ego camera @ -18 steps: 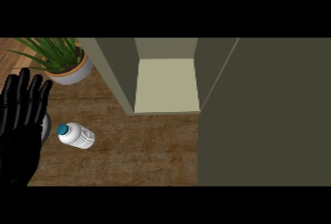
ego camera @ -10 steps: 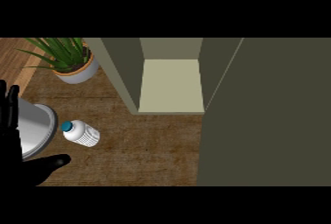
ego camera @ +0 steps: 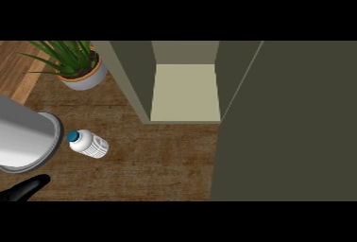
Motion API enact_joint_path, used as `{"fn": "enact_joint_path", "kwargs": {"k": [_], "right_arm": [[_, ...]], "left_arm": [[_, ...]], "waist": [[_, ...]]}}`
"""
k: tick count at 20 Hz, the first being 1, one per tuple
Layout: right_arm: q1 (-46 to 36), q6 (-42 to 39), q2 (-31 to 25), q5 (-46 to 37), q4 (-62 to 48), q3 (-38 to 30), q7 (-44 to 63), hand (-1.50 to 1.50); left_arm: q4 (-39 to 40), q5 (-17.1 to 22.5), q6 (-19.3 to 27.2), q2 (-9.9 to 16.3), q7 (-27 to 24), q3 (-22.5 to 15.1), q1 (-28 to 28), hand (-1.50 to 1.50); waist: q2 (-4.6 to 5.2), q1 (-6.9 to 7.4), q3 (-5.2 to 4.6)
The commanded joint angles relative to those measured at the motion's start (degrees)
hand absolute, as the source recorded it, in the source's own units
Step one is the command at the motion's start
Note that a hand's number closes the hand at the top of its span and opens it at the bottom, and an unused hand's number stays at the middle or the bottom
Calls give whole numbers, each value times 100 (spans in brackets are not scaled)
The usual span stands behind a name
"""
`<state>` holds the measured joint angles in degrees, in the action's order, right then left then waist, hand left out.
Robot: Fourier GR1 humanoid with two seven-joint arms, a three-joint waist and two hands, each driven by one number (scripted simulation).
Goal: Pick up the bottled water, place it into the cabinet and close the cabinet
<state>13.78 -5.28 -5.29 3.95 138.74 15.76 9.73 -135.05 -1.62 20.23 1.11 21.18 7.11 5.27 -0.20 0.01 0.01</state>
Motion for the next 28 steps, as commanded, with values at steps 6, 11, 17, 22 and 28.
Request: {"fn": "enact_joint_path", "kwargs": {"k": [6,11,17,22,28], "right_arm": [[-182,519,282,-838,748,1007,1113,-150],[266,644,218,-1246,910,1658,863,-150],[258,811,76,-1069,985,1475,859,-150],[168,1052,-4,-1364,994,1785,941,-150],[-147,1272,-42,-1391,821,1678,990,-150]], "left_arm": [[-1568,-850,410,13,1628,-538,319,-150],[-1410,-643,368,197,1497,-359,362,-150],[-1422,-388,346,494,1782,15,401,-150],[-1182,-190,297,685,1840,196,252,-150],[-656,247,-25,463,940,370,701,-150]], "waist": [[1,8,1],[-12,-20,-1],[-7,-17,0],[-7,-23,-3],[2,20,-10]]}}
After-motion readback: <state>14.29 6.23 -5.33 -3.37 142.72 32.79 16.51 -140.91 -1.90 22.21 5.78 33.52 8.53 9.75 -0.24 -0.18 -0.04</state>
